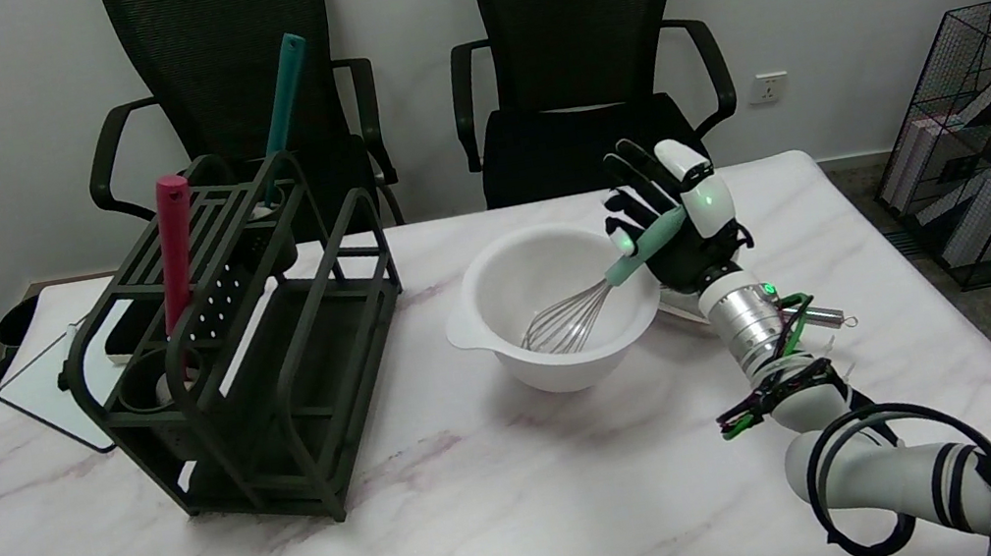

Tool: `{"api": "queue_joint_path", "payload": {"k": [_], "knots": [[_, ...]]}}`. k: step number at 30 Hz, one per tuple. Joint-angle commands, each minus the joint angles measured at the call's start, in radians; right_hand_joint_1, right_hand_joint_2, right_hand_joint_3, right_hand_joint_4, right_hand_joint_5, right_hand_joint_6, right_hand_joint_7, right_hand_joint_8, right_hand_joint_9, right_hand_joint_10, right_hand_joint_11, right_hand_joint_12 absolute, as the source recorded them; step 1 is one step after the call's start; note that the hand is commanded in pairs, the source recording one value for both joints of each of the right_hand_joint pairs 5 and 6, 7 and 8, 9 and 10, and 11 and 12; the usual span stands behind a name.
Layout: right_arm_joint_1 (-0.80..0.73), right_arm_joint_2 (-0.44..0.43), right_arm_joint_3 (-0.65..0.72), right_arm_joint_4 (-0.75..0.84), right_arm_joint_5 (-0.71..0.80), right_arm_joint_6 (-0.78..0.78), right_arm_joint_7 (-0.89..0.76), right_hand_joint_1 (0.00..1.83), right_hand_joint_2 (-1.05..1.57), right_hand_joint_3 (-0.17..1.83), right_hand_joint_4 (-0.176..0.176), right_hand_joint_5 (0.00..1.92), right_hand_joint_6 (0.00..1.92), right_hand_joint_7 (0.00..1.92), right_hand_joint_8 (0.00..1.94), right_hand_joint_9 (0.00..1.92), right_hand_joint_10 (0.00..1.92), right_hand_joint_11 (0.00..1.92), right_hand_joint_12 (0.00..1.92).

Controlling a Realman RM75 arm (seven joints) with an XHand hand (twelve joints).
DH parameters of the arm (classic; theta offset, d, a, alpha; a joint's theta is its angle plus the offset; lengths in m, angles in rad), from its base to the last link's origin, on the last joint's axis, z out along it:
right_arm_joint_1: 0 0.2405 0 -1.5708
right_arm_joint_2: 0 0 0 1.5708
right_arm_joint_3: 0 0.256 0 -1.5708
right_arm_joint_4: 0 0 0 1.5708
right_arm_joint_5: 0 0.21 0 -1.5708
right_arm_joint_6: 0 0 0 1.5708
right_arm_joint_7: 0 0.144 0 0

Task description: Pick up the whisk.

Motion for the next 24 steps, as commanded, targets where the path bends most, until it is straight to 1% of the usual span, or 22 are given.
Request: {"api": "queue_joint_path", "payload": {"k": [1, 3, 4, 5, 6, 9, 11, 14, 16, 18, 21, 24], "knots": [[0.003, -0.004, 0.0, -0.004, -0.002, 0.029, -0.024, 0.67, 0.85, 0.71, 0.0, 0.68, 0.68, 0.65, 0.65, 1.18, 1.18, 1.67, 1.67], [0.006, -0.006, 0.0, -0.004, -0.004, 0.034, -0.024, 0.67, 0.86, 0.7, 0.0, 0.74, 0.74, 0.75, 0.75, 1.21, 1.21, 1.68, 1.68], [0.01, -0.009, 0.0, -0.004, -0.005, 0.035, -0.024, 0.67, 0.87, 0.7, 0.0, 0.79, 0.79, 0.86, 0.86, 1.22, 1.22, 1.69, 1.69], [0.013, -0.009, -0.001, -0.004, -0.005, 0.035, -0.024, 0.67, 0.88, 0.71, 0.0, 0.88, 0.88, 1.0, 1.0, 1.27, 1.27, 1.7, 1.7], [0.014, -0.01, -0.002, -0.005, -0.006, 0.035, -0.023, 0.68, 0.88, 0.71, 0.0, 0.95, 0.95, 1.09, 1.09, 1.31, 1.31, 1.71, 1.71], [0.021, -0.012, -0.007, -0.004, -0.005, 0.035, -0.024, 0.68, 0.88, 0.72, 0.0, 1.2, 1.2, 1.27, 1.27, 1.41, 1.41, 1.74, 1.74], [0.024, -0.014, -0.01, -0.005, -0.005, 0.035, -0.024, 0.68, 0.88, 0.73, 0.0, 1.25, 1.25, 1.31, 1.31, 1.44, 1.44, 1.75, 1.75], [0.025, -0.014, -0.01, -0.007, -0.007, 0.035, -0.024, 0.69, 0.79, 0.77, 0.0, 1.32, 1.32, 1.35, 1.35, 1.45, 1.45, 1.75, 1.75], [0.025, -0.014, -0.011, -0.007, -0.007, 0.035, -0.024, 0.71, 0.67, 0.83, 0.0, 1.35, 1.35, 1.38, 1.38, 1.46, 1.46, 1.76, 1.76], [0.027, -0.014, -0.012, -0.007, -0.009, 0.034, -0.025, 0.72, 0.61, 0.84, 0.0, 1.37, 1.37, 1.4, 1.4, 1.47, 1.47, 1.76, 1.76], [0.027, -0.014, -0.012, -0.007, -0.019, 0.03, -0.025, 0.74, 0.54, 0.81, 0.0, 1.44, 1.44, 1.52, 1.52, 1.53, 1.53, 1.76, 1.76], [0.028, -0.014, -0.011, -0.007, -0.021, 0.028, -0.027, 0.77, 0.56, 0.75, 0.0, 1.64, 1.64, 1.7, 1.7, 1.63, 1.63, 1.77, 1.77]]}}
